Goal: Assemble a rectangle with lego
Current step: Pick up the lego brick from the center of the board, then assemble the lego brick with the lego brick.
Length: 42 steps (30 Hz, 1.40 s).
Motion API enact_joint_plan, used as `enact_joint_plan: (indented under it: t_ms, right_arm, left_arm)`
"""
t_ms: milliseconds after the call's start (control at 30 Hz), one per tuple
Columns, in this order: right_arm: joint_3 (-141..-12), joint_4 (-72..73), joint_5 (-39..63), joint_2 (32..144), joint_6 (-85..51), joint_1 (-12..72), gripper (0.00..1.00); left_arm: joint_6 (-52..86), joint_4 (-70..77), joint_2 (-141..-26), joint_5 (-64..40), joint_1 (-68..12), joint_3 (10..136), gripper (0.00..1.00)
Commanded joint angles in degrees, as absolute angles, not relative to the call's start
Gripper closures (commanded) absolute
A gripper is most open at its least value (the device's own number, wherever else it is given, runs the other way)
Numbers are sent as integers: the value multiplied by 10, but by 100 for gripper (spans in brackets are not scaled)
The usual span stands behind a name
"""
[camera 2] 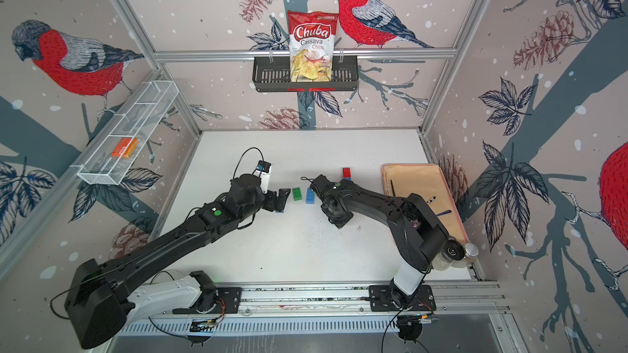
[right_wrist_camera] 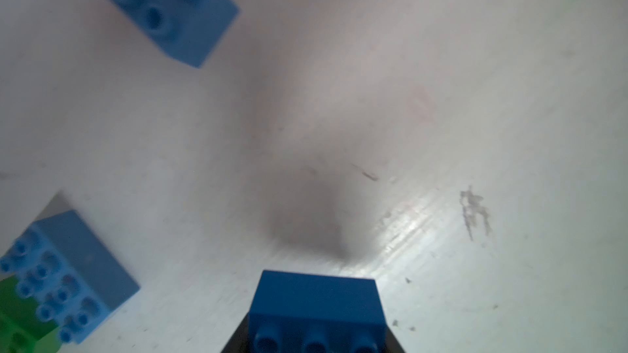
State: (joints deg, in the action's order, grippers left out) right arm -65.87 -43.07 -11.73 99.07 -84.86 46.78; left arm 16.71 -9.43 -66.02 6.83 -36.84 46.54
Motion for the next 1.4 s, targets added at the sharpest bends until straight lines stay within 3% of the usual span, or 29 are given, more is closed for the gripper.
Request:
enact_joint_plan:
  t_ms: [0, 200, 533, 967, 1367]
  right_arm:
    - [-713, -468, -192, 1018, -694, 472, 49]
    - [-799, -476, -237, 1058, -530, 475, 49]
    - [-909, -456, -178, 1147, -388, 458, 52]
    - [-1001, -451, -109, 1233, -359, 451, 50]
    - [-986, -435, -90, 1243, -371, 441, 50]
  left_arm:
    - [209, -132, -668, -25, -313, 468, 5]
    - [184, -142, -665, 2, -282, 467, 5]
    - [176, -120, -680, 17, -262, 448, 5]
    - [170, -112, -704, 2, -256, 442, 6]
    - [168, -120, -717, -14, -250, 450, 7]
